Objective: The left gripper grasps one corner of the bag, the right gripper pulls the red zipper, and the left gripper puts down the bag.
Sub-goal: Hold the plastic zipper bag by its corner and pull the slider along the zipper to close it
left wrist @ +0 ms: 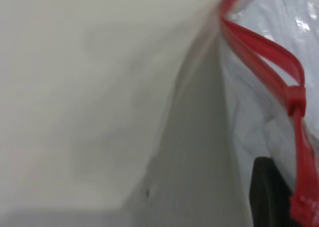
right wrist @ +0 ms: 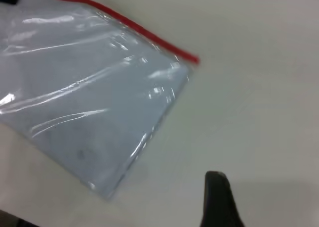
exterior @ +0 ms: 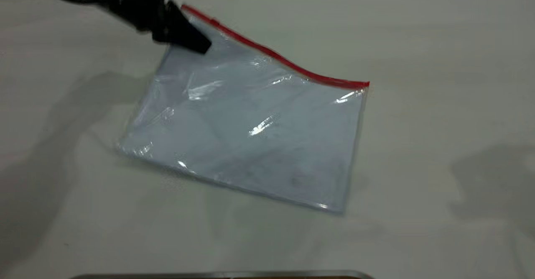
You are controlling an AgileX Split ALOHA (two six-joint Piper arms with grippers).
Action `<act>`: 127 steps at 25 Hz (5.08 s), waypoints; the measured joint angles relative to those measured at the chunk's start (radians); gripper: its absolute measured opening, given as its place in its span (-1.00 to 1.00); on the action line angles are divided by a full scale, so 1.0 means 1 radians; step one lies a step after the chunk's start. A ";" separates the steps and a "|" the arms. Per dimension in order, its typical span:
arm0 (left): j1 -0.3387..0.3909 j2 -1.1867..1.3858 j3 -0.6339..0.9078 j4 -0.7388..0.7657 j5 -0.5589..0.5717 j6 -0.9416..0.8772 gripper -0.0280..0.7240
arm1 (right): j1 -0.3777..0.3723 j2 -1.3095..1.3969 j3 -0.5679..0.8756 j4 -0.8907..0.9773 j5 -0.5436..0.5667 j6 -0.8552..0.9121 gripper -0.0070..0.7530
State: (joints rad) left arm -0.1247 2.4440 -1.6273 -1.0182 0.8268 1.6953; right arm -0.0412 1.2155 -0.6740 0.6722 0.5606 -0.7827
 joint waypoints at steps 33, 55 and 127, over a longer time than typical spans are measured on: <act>-0.300 0.040 -0.342 0.206 0.115 0.411 -0.78 | 0.252 0.726 -0.220 1.045 0.112 -1.333 0.40; -0.331 0.042 -0.342 0.142 0.127 0.420 -0.78 | 0.252 0.811 -0.287 1.094 0.137 -1.333 0.06; -0.215 0.051 -0.583 0.220 0.341 0.299 -0.79 | 0.260 0.806 -0.089 1.045 -0.332 -1.290 -0.89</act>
State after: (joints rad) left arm -0.3395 2.4950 -2.2103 -0.7983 1.1678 1.9943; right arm 0.2191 2.0219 -0.7632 1.7168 0.2286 -2.0729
